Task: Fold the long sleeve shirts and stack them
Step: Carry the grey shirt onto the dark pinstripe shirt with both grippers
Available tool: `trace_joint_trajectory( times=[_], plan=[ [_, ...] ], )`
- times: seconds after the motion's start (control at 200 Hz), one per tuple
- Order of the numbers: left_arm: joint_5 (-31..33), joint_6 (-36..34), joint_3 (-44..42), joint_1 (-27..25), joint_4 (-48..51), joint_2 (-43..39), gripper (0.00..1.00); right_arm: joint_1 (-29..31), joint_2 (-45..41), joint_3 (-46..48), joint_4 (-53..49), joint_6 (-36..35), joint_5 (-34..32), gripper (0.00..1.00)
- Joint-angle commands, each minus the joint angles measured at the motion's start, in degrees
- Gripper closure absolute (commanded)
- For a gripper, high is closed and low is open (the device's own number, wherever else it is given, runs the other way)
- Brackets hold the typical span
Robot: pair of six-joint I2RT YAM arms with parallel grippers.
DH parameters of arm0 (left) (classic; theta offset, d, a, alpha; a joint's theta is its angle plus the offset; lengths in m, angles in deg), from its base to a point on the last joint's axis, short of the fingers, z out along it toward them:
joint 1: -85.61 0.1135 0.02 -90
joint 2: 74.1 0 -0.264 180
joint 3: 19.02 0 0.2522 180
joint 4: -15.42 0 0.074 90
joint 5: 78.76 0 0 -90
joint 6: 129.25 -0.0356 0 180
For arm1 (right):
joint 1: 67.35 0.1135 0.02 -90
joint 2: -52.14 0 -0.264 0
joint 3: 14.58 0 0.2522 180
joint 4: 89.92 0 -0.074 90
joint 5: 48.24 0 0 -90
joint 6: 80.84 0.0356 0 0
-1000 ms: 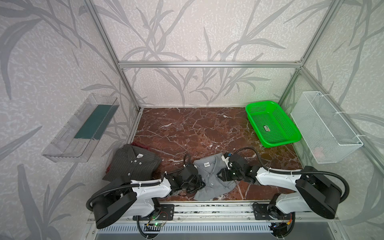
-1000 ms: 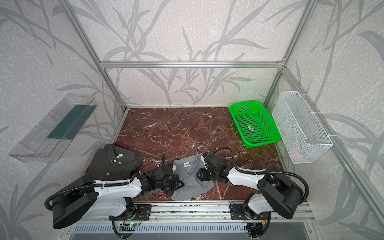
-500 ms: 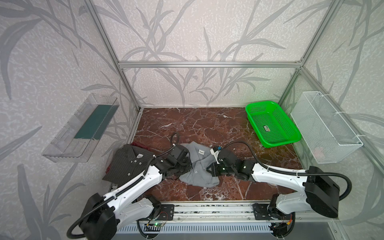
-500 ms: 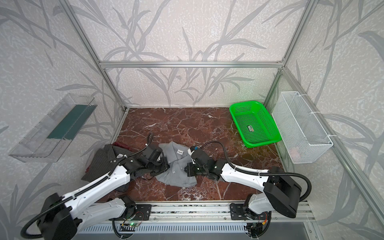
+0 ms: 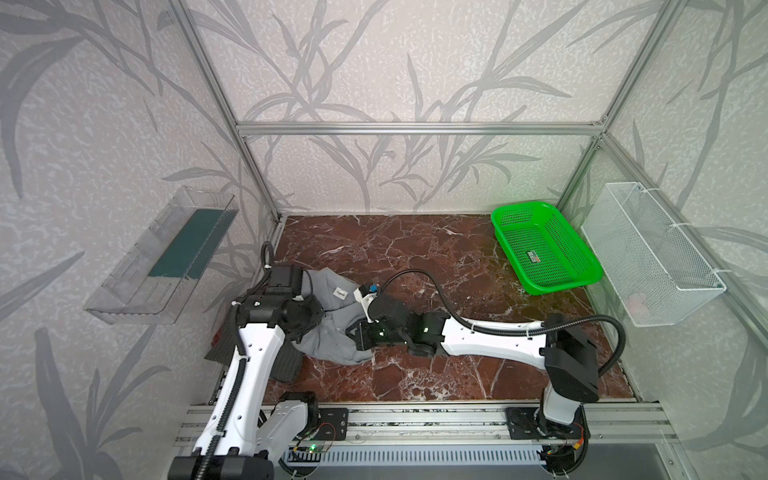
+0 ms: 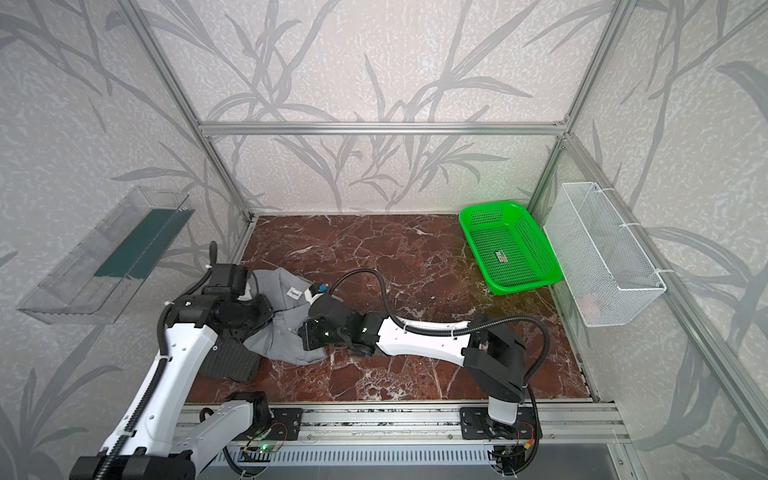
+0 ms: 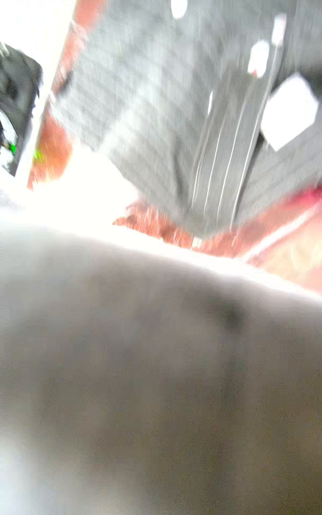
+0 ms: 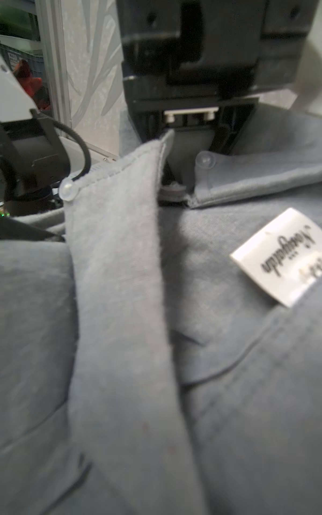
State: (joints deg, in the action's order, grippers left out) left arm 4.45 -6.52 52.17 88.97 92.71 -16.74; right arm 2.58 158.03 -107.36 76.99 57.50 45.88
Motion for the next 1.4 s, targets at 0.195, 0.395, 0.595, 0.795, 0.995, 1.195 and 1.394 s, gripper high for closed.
trace_joint_trajectory(
  times=[0.195, 0.395, 0.595, 0.795, 0.995, 1.195, 1.394],
  plan=[
    [12.5, -5.4, 3.5, 8.7, 0.0, 4.3, 1.0, 4.0, 14.8, -17.2, 1.4, 1.7, 3.1, 1.0],
    [29.0, -4.2, 4.5, 9.0, 1.9, 3.3, 1.0, 4.8, 22.7, -25.6, 3.2, 3.0, 6.3, 1.0],
    [35.4, -2.1, 3.7, 10.0, 2.1, 3.4, 1.0, 6.1, 27.3, -33.4, 0.7, 1.7, 6.3, 1.0],
    [36.7, -0.6, 4.5, 12.6, 2.1, 4.7, 1.0, 6.8, 29.9, -37.6, -0.5, 2.0, 6.5, 1.0],
    [37.6, 0.0, 5.9, 13.1, 2.2, 8.1, 1.0, 6.9, 32.4, -41.0, -1.6, 2.3, 6.1, 1.0],
    [32.8, 0.1, 7.8, 13.6, 2.5, 9.6, 0.96, 6.5, 37.0, -47.2, -4.4, 1.8, 5.9, 1.0],
    [27.7, -0.5, 9.6, 13.5, 3.3, 8.4, 0.04, 5.2, 41.5, -53.0, -8.0, 2.1, 5.1, 1.0]
  ],
)
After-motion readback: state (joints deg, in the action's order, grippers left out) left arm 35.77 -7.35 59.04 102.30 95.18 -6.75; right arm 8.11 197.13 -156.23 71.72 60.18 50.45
